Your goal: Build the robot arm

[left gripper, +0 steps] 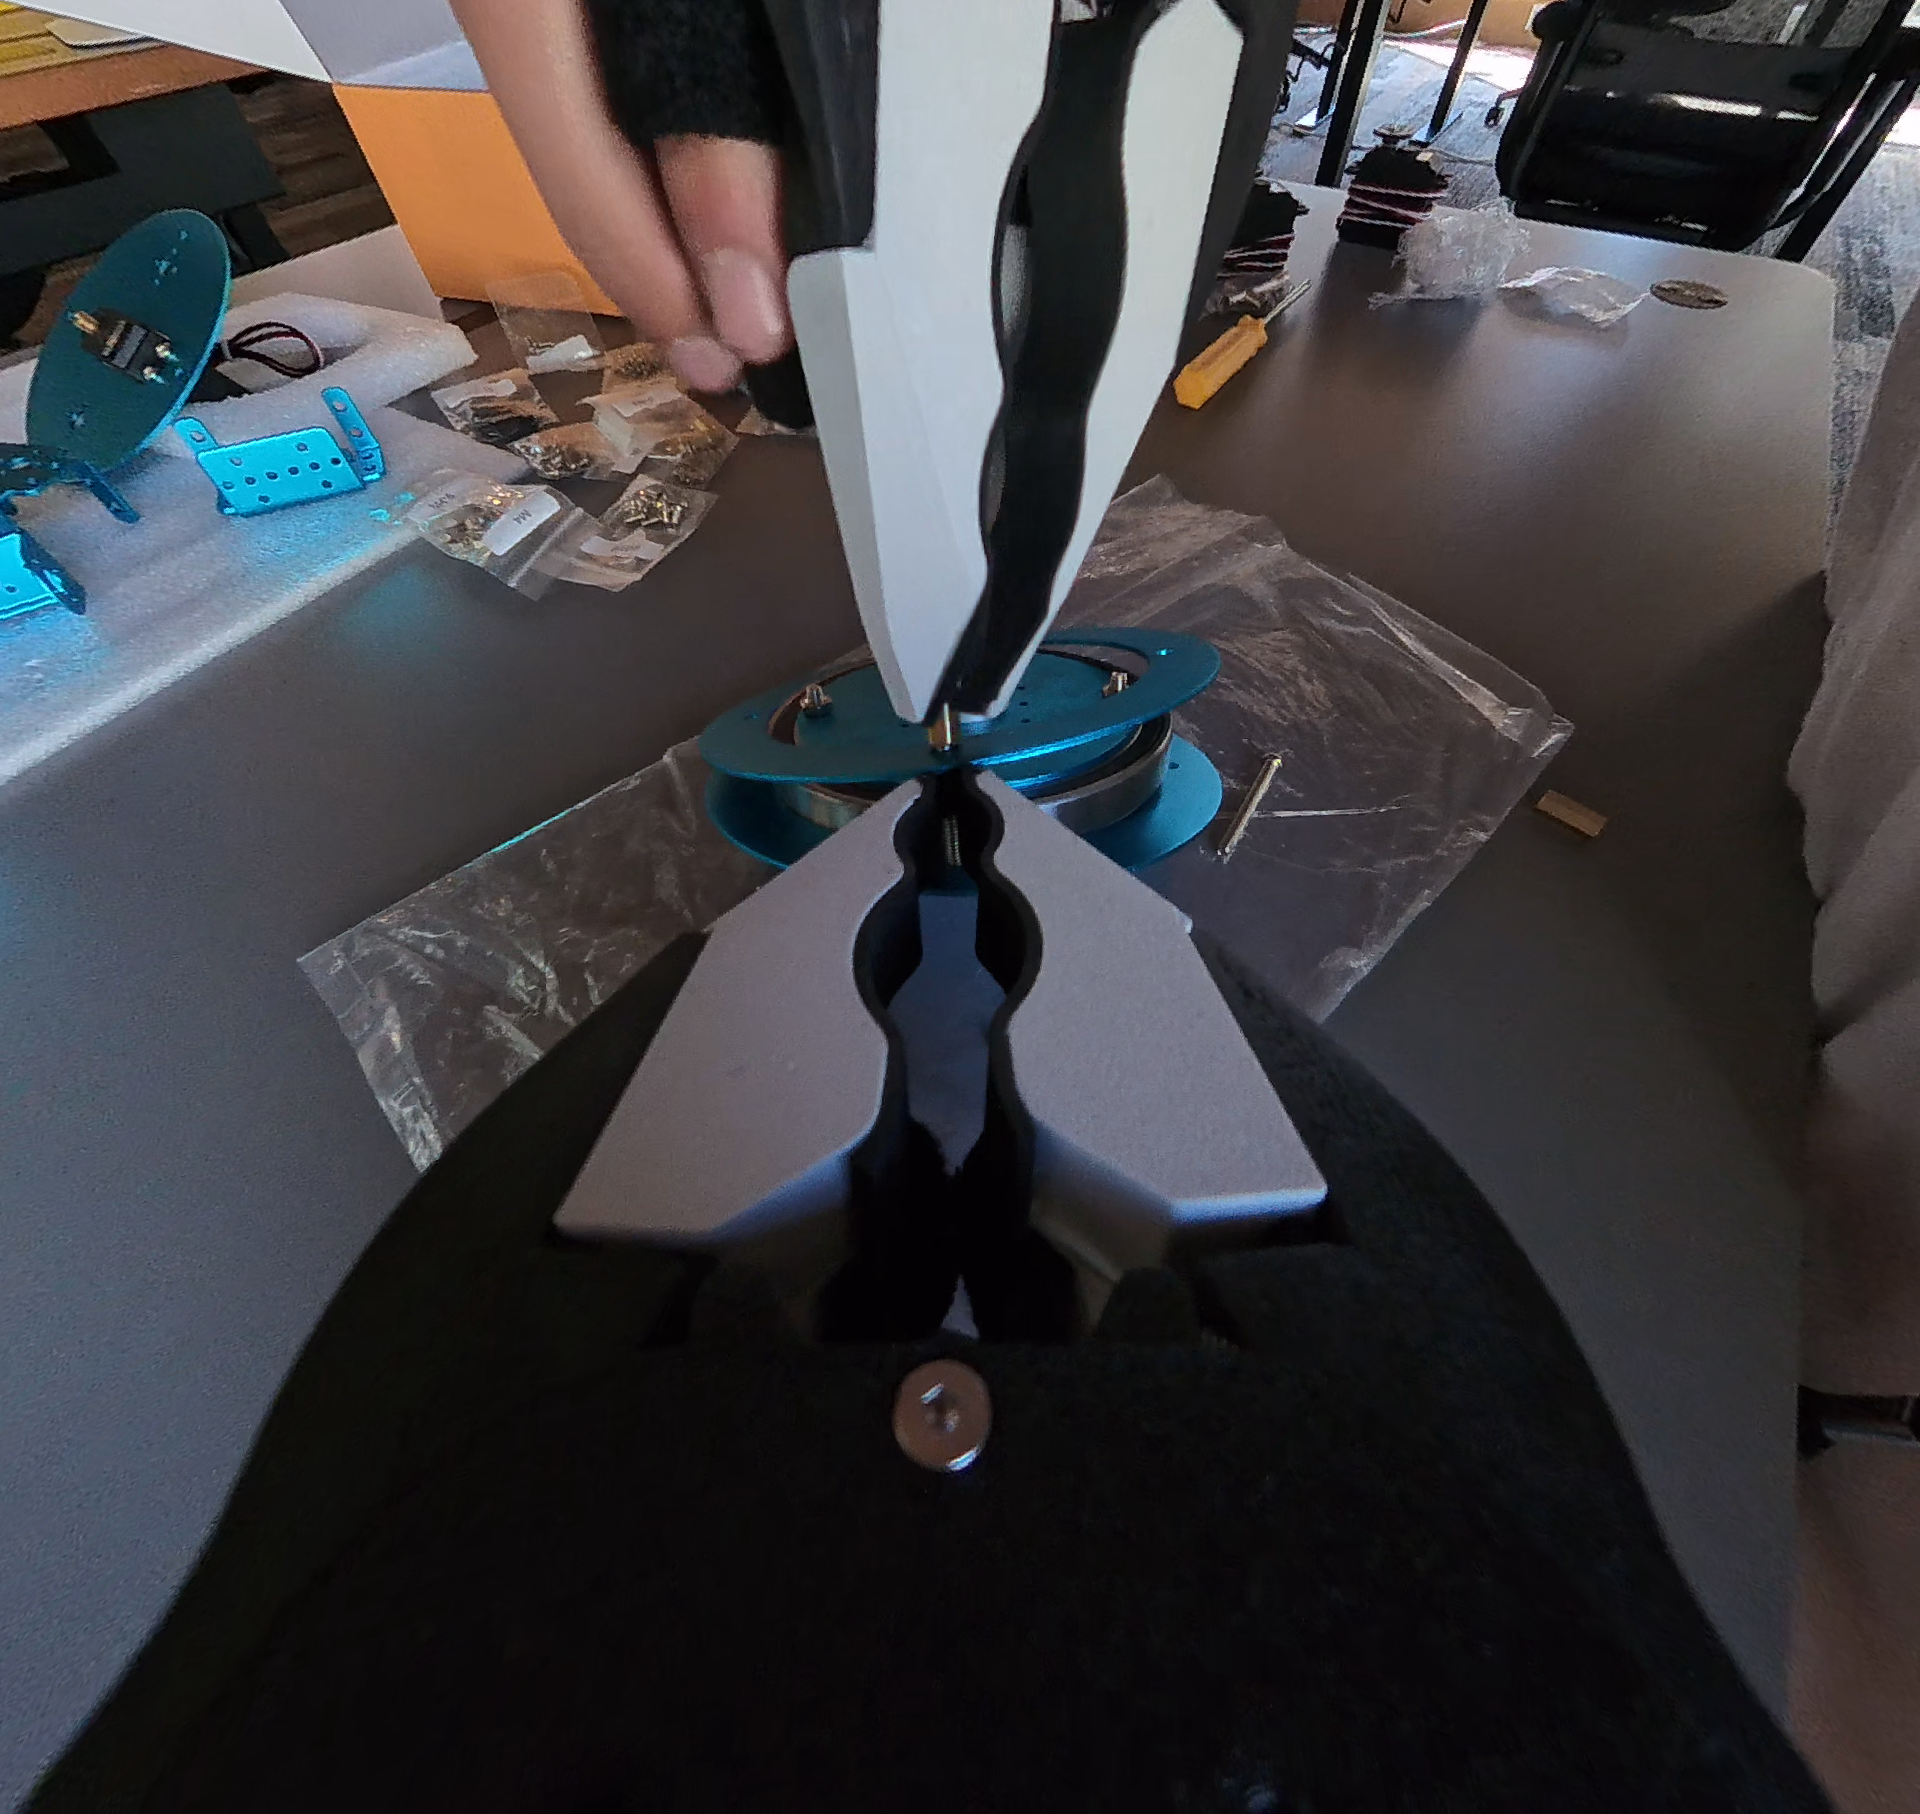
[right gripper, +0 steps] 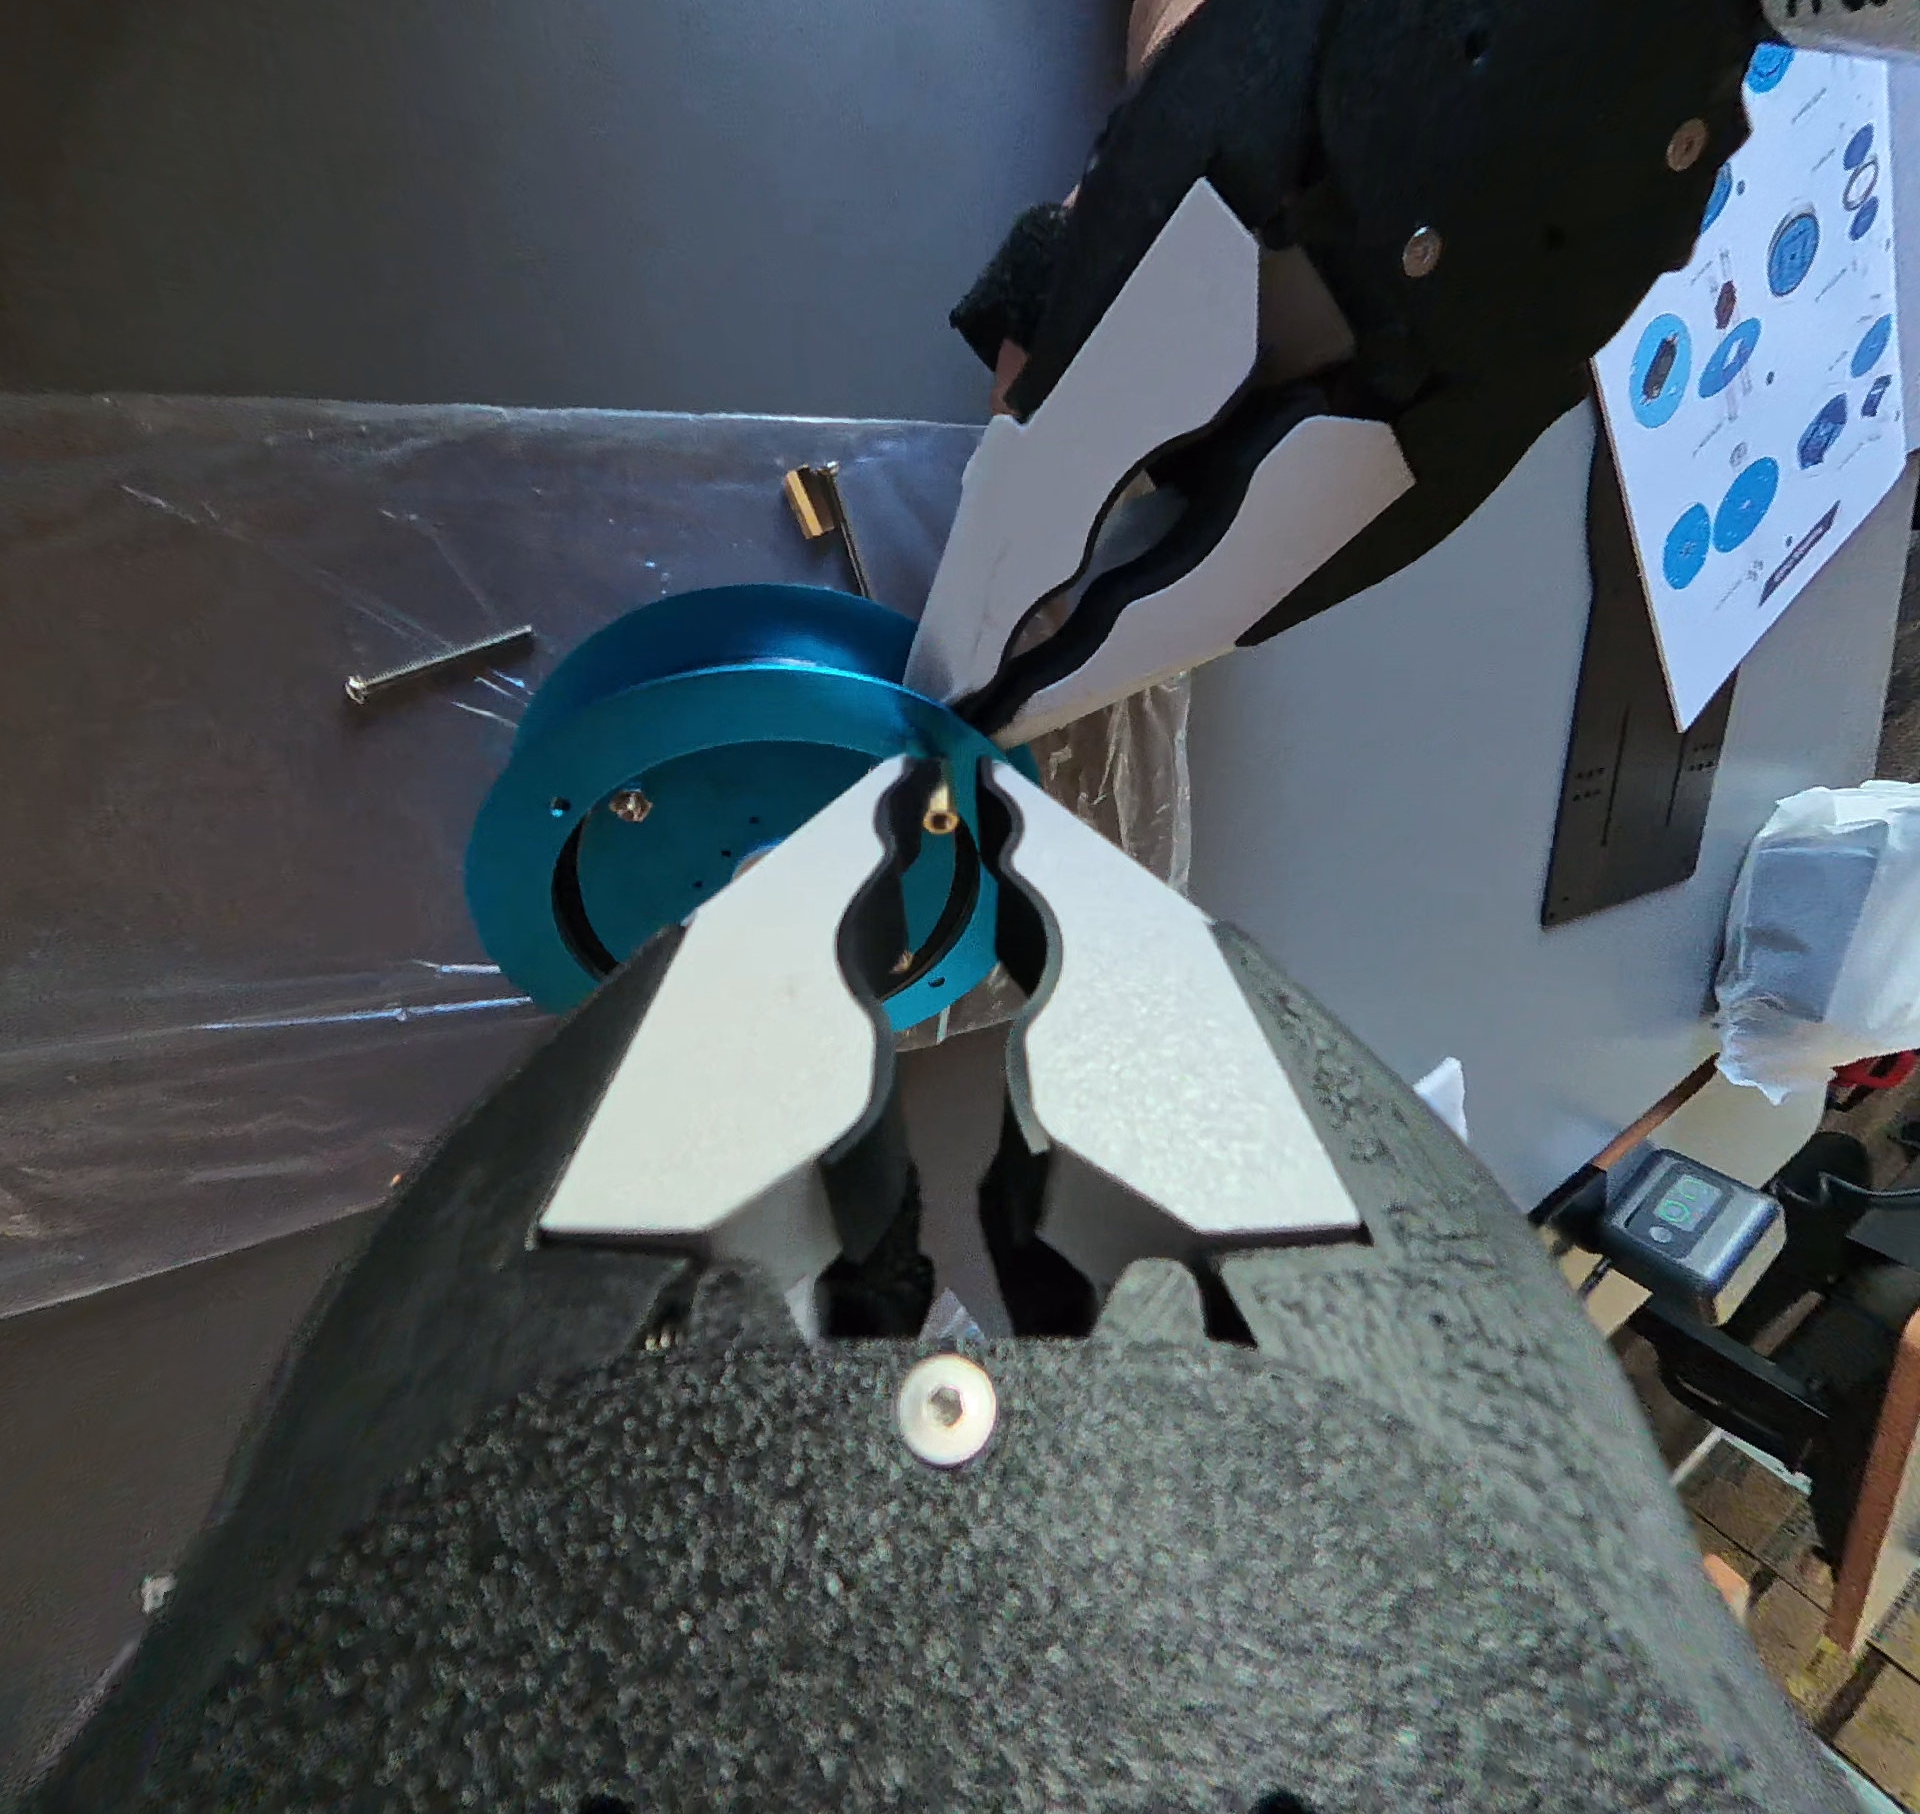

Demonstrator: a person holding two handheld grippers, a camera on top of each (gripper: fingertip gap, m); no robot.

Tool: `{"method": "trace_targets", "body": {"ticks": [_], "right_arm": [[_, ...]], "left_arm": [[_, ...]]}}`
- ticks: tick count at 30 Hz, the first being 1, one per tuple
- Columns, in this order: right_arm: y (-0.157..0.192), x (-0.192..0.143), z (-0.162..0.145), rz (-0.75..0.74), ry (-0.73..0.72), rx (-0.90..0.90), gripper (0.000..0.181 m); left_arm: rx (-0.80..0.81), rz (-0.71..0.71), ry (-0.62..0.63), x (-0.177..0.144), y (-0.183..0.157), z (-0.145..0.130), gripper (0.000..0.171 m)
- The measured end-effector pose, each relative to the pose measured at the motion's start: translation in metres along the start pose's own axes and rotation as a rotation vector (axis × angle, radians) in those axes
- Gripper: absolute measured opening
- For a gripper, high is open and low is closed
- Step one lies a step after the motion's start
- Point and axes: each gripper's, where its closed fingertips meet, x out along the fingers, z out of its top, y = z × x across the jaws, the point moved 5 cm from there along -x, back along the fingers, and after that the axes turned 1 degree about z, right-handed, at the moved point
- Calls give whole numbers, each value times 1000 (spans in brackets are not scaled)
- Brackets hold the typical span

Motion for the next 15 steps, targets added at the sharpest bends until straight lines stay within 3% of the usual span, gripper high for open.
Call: {"method": "trace_targets", "body": {"ticks": [6,11,15], "right_arm": [[5,2,-7,-7,95,-96,16],[2,2,-3,-15,79,-107,5],[-4,4,-4,92,104,65,5]], "left_arm": [[3,-2,0,0,0,0,1],[-1,-2,2,1,0,0,1],[-2,4,4,1,1,0,1]]}}
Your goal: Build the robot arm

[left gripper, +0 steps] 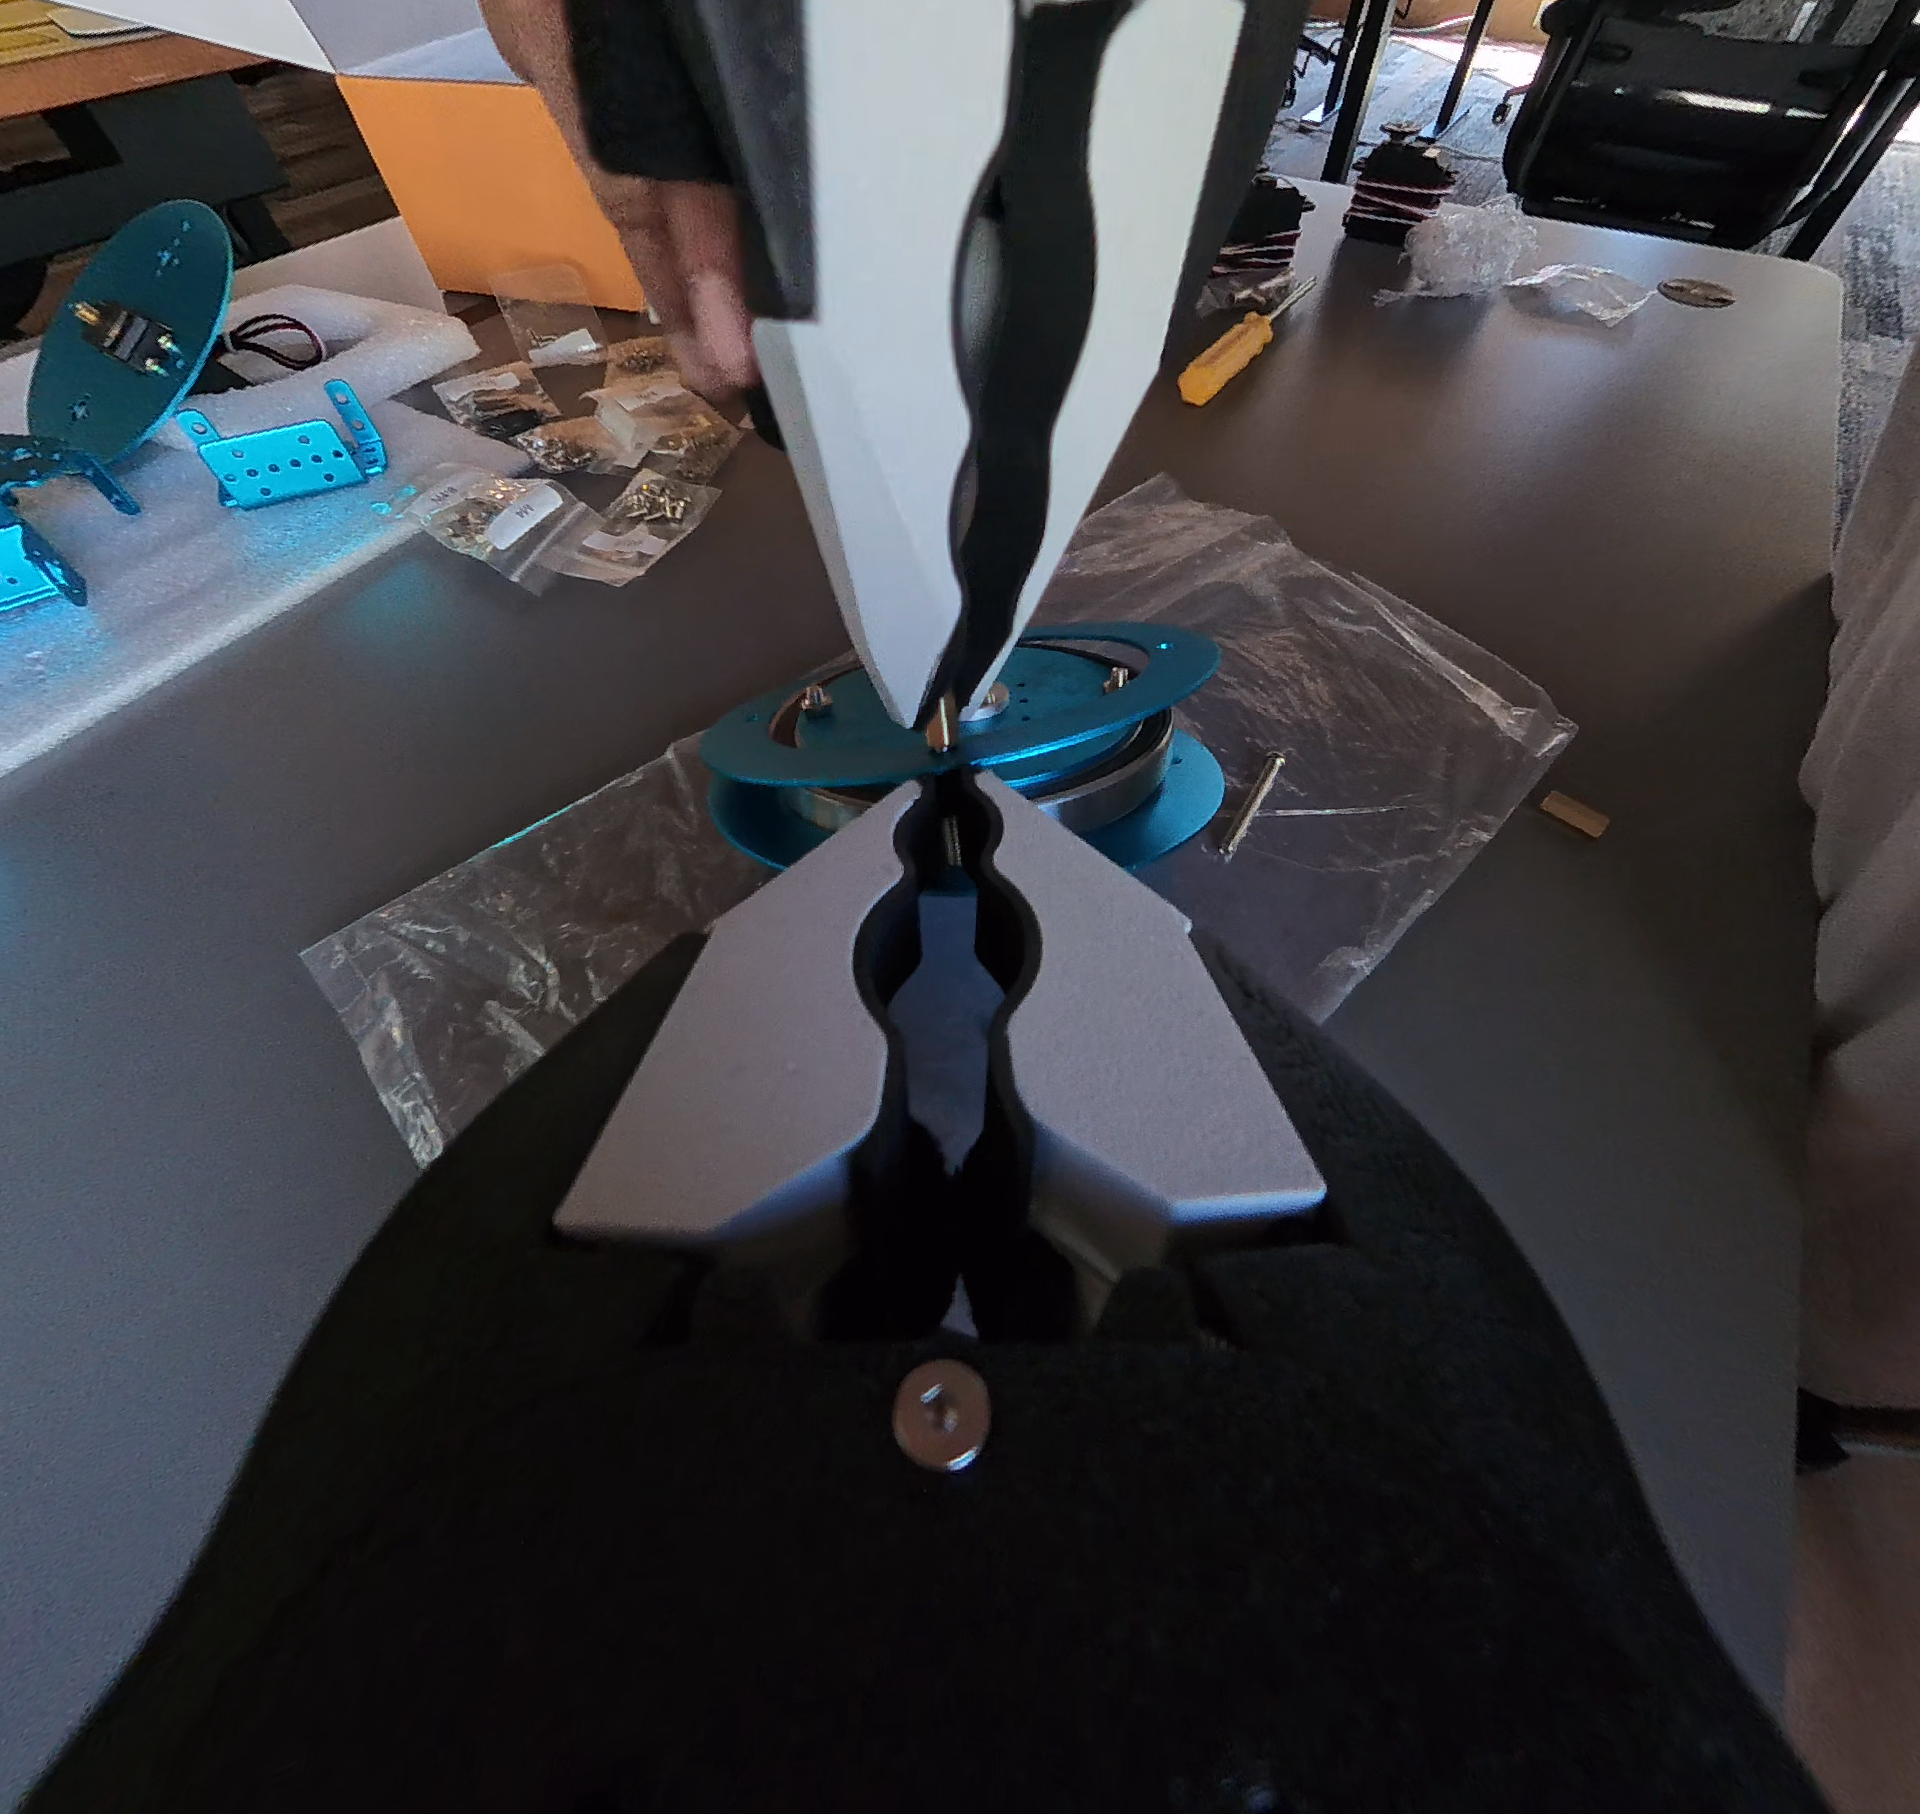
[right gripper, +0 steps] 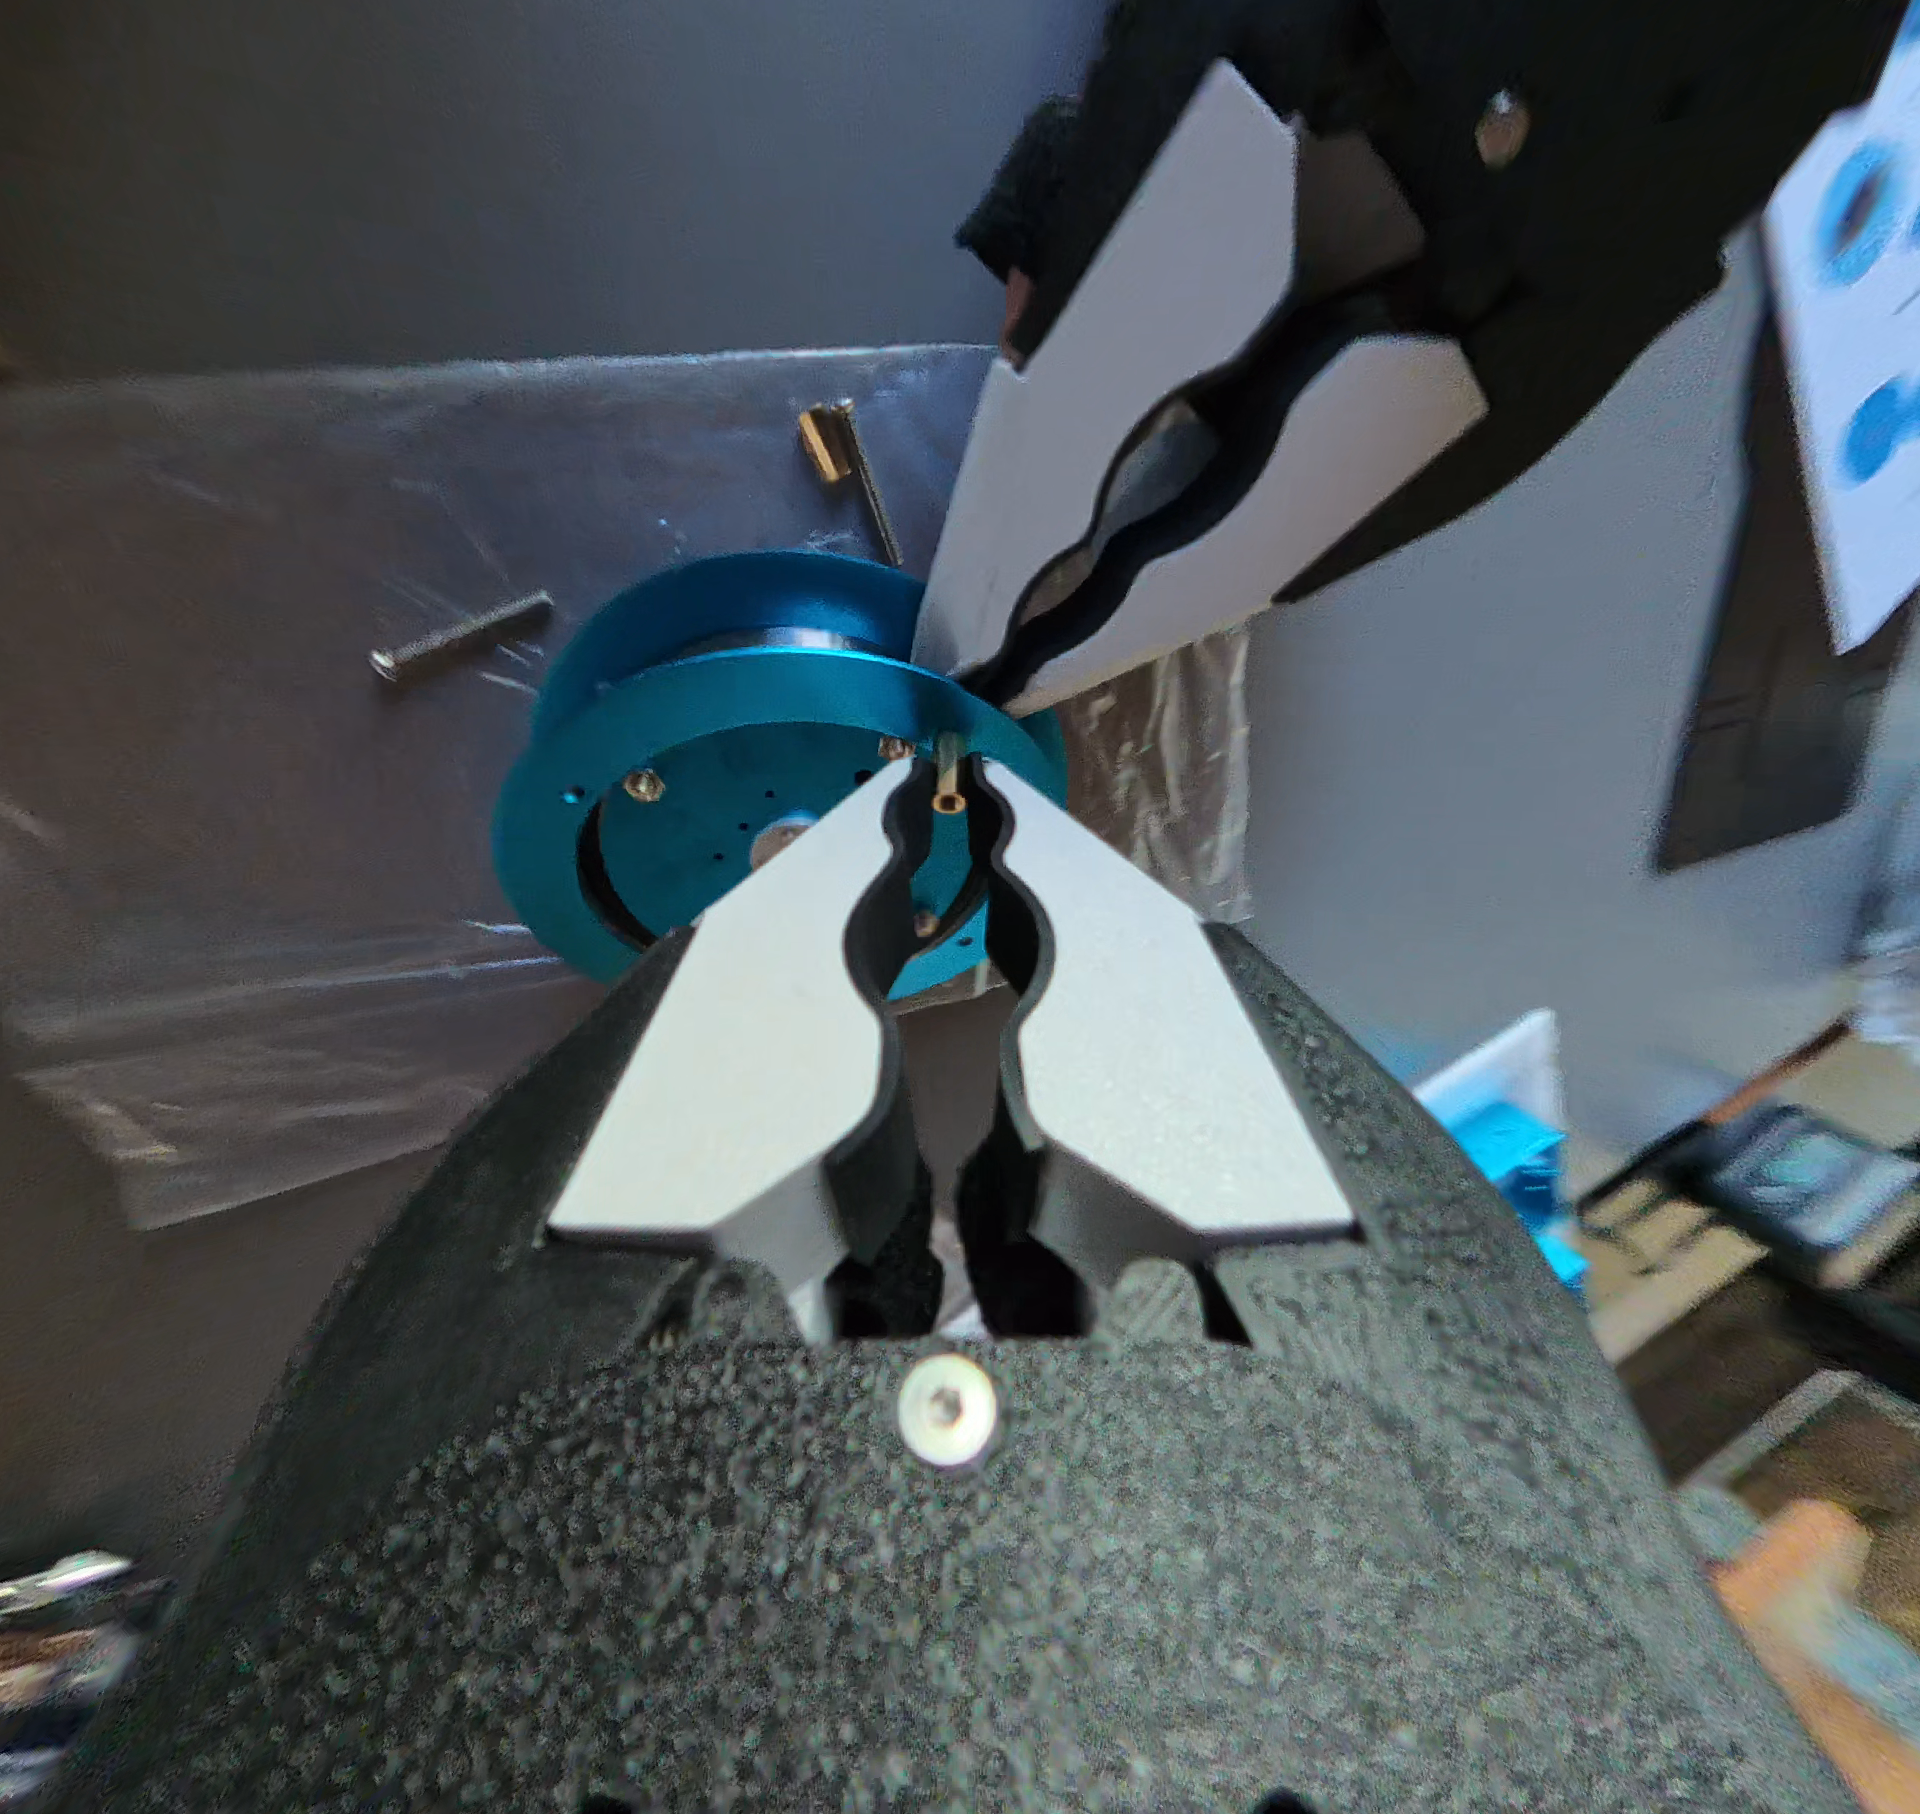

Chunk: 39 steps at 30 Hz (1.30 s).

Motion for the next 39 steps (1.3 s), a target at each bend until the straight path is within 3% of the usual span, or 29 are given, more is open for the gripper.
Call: {"method": "trace_targets", "body": {"ticks": [3,13,16,18,21,23,27,30,32,35,37,39], "right_arm": [[-4,2,-2,130,-25,265,5],[-10,9,-14,673,31,1626,4],[-8,10,-14,712,34,1863,5],[-8,9,-11,635,69,1868,5],[-12,6,-6,413,46,1633,8],[-11,2,-3,250,-51,1504,26],[8,-6,14,23,-554,1460,34],[25,-3,9,-289,-829,1381,32],[33,1,3,-433,-853,1322,26],[37,2,-4,-523,-737,1210,22],[40,-3,-2,-505,-660,1125,19],[41,-12,1,-501,-686,1073,19]], "left_arm": [[5,-1,9,0,0,-1,1],[43,20,23,2,-3,-2,0],[71,51,29,2,-4,-3,1],[91,74,28,1,-3,-4,1],[90,94,20,-3,-1,-4,1],[107,95,12,-5,-3,-4,1],[127,98,10,-5,-5,-4,1],[144,85,0,-6,-7,-4,1],[166,74,-8,-6,-11,-3,1],[190,71,-8,-4,-14,-3,1],[189,69,-10,-5,-15,-3,1],[189,69,-11,-5,-15,-3,1]]}}
